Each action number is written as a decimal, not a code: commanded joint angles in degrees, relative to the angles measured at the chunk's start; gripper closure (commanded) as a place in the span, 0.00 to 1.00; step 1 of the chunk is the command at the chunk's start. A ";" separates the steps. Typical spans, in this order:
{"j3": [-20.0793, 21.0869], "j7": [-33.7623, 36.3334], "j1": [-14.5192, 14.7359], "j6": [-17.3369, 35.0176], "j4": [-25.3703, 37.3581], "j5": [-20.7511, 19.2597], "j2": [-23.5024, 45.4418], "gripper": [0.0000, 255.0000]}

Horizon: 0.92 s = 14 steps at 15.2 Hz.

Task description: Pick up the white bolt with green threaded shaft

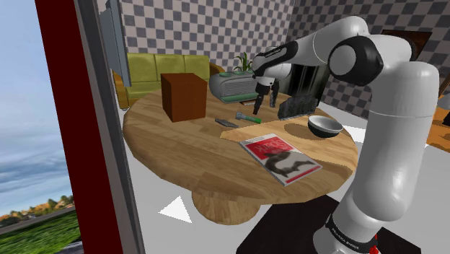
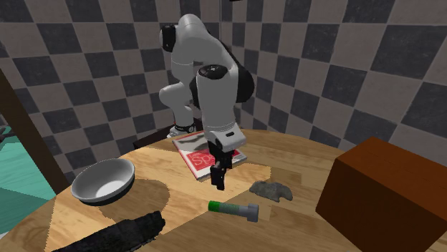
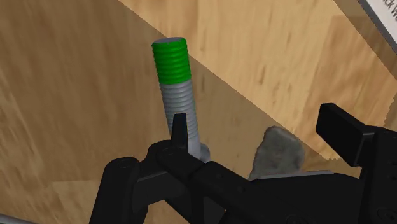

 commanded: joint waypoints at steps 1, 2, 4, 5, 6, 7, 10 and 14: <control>0.57 -2.85 -1.59 -0.46 4.53 2.33 5.30 0.00; 0.93 -4.06 -2.52 -0.99 7.10 3.27 7.87 0.00; 1.76 -6.15 -4.47 -2.29 12.62 4.89 13.06 0.00; 2.02 -6.54 -4.97 -2.62 13.94 5.17 14.23 0.00; 2.14 -6.67 -5.02 -2.00 13.58 5.31 14.51 0.00; 2.24 -6.81 -5.06 -1.40 13.25 5.47 14.80 0.00; 2.53 -7.24 -5.17 0.38 12.33 5.98 15.75 0.00; 2.80 -7.63 -5.28 1.88 11.63 6.45 16.62 0.00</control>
